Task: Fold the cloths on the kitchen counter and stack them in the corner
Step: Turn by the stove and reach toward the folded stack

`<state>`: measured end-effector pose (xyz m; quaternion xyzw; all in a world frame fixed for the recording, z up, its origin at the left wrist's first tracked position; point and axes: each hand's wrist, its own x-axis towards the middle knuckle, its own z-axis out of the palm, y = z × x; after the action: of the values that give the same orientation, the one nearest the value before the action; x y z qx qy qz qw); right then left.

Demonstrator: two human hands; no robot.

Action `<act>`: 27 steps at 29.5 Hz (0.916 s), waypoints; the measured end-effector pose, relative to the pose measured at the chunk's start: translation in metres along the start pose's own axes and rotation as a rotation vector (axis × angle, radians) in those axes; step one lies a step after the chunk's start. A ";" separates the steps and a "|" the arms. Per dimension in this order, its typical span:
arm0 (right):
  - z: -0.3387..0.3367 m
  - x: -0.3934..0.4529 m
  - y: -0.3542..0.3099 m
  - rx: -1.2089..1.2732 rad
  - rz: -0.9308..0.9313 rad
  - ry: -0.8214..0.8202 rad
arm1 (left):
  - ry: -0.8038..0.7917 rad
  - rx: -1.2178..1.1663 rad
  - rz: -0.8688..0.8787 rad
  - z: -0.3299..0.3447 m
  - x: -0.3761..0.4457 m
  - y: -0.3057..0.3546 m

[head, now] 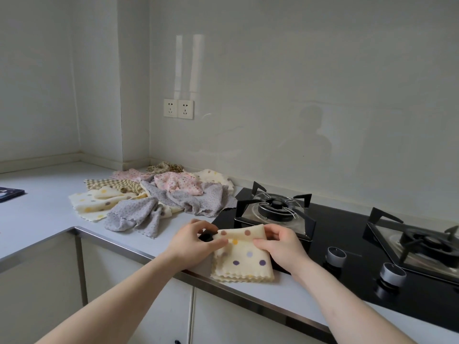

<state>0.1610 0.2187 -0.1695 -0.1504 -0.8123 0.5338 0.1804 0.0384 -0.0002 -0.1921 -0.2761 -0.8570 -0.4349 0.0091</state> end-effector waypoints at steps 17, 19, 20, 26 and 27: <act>0.000 -0.006 -0.003 0.188 -0.039 -0.058 | 0.002 -0.386 0.034 -0.009 -0.015 0.016; 0.000 -0.007 -0.002 0.198 -0.048 -0.059 | -0.002 -0.433 0.043 -0.010 -0.016 0.019; 0.000 -0.008 -0.003 0.197 -0.059 -0.060 | 0.002 -0.440 0.049 -0.010 -0.016 0.018; 0.001 -0.012 -0.002 0.133 -0.134 -0.024 | 0.024 -0.377 0.080 -0.012 -0.015 0.012; 0.003 -0.013 0.000 0.110 -0.139 0.000 | 0.022 -0.378 0.067 -0.012 -0.015 0.012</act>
<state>0.1709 0.2107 -0.1718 -0.0835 -0.7902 0.5639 0.2249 0.0537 -0.0109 -0.1796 -0.2965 -0.7503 -0.5906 -0.0192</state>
